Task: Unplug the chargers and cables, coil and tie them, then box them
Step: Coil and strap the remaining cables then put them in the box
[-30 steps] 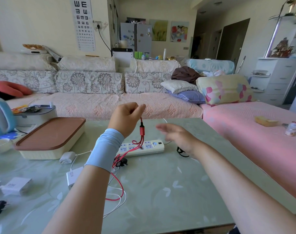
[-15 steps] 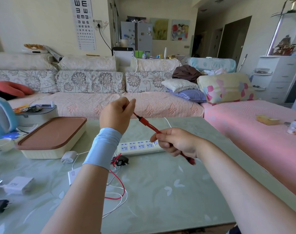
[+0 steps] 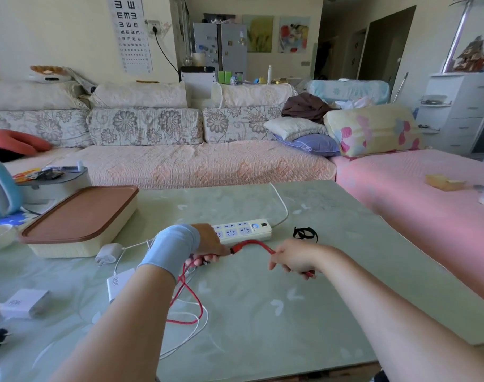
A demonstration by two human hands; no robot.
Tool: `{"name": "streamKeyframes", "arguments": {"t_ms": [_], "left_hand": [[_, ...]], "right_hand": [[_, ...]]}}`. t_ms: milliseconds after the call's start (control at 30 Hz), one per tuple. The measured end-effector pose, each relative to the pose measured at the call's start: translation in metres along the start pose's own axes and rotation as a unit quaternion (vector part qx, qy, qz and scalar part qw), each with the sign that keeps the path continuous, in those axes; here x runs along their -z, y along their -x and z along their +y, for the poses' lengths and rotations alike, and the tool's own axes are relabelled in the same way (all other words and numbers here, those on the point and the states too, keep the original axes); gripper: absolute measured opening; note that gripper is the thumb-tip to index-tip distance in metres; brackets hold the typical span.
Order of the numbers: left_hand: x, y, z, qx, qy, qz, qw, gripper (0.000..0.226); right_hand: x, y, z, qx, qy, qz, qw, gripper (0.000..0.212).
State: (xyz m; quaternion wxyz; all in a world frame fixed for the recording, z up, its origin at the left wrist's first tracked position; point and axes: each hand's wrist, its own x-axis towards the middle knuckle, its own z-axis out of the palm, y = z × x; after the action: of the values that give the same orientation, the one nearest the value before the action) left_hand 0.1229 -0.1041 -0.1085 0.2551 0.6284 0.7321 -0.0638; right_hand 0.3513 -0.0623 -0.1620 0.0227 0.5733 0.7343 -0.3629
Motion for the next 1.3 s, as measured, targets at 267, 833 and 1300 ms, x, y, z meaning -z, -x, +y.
{"name": "streamKeyframes", "arguments": {"t_ms": [267, 833, 1300], "left_hand": [[-0.021, -0.037, 0.023, -0.03, -0.038, 0.009, 0.999, 0.033], [-0.076, -0.124, 0.109, -0.239, 0.047, 0.18, 0.953, 0.042], [-0.07, -0.129, 0.097, -0.149, 0.288, 0.188, 0.927, 0.021]], "right_hand": [[-0.009, -0.034, 0.011, 0.067, 0.02, 0.063, 0.996, 0.02], [0.026, -0.085, 0.093, 0.07, 0.13, 0.362, 0.921, 0.038], [0.014, -0.081, 0.065, 0.167, -0.105, 0.29, 0.937, 0.027]]}}
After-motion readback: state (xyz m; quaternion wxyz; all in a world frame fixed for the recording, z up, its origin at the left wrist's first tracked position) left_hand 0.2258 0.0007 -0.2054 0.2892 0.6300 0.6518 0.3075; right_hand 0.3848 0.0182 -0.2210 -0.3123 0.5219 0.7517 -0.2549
